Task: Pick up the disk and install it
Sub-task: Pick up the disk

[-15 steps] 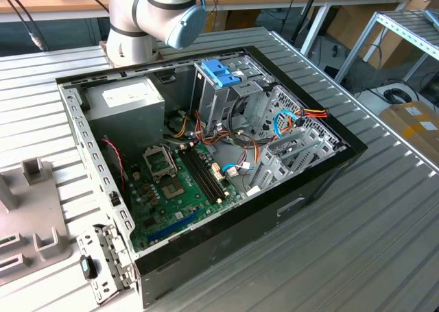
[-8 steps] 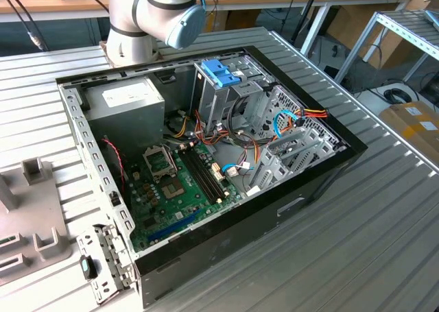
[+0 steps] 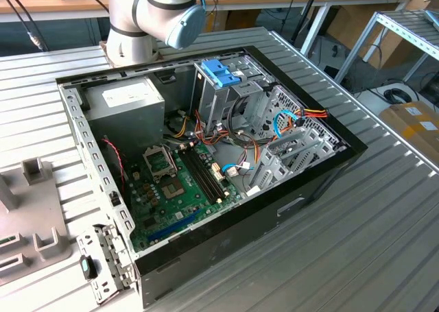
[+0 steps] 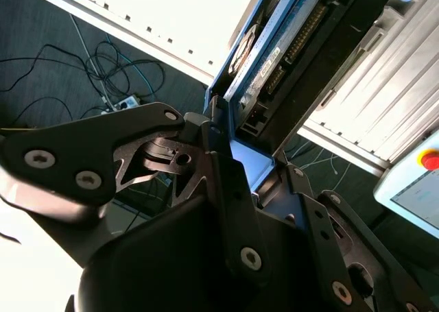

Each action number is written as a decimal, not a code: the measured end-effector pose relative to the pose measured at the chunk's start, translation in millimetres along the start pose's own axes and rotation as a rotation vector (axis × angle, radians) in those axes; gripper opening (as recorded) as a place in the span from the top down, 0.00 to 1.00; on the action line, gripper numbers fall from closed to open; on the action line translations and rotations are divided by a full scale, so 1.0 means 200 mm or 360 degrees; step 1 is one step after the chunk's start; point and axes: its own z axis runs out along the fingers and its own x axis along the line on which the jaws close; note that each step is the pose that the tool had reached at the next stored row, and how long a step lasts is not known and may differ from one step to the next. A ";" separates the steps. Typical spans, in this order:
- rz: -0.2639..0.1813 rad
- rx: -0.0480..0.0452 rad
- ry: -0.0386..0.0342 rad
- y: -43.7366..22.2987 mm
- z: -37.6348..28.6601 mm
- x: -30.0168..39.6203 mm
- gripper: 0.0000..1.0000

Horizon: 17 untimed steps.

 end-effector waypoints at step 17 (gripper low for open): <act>0.0000 0.0000 0.0000 -0.046 -0.002 0.009 0.63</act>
